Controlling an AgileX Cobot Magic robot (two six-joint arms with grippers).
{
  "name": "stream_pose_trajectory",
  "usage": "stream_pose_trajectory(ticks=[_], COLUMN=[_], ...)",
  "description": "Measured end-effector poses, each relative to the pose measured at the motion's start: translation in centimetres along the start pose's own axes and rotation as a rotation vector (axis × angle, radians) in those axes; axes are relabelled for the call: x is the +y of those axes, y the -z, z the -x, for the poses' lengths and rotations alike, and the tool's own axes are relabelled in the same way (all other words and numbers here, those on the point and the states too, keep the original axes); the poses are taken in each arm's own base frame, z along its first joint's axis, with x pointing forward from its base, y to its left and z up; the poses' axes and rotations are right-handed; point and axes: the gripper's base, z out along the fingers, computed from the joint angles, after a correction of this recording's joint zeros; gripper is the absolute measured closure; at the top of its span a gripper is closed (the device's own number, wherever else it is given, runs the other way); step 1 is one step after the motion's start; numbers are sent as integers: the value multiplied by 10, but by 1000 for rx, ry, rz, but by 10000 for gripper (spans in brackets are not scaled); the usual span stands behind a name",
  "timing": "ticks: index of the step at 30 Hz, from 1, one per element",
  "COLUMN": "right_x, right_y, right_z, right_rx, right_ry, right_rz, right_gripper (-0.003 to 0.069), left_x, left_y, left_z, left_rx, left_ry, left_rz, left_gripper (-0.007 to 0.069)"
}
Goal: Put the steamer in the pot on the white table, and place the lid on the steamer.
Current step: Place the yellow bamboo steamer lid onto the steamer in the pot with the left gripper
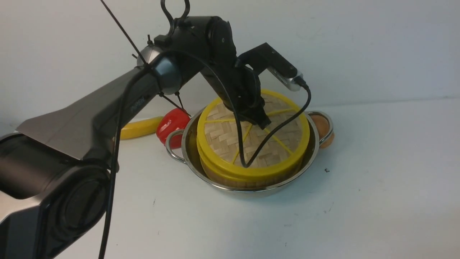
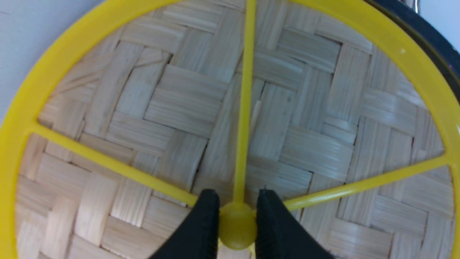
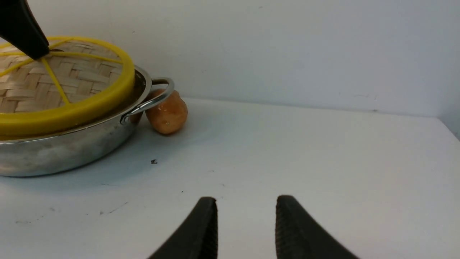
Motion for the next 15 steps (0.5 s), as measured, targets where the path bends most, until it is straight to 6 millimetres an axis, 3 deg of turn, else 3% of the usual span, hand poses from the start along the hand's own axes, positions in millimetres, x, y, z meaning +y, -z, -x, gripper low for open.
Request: stream_pose_trajectory(ticks=[15], right_x=[0], right_y=[0], right_z=[0], right_rx=[0], right_ry=[-8], right_rz=[2], right_gripper=[410], left_x=[3], left_y=[-1], left_z=[-3], left_rx=[26], left_ry=[6], left_rz=[37], left_gripper=[509])
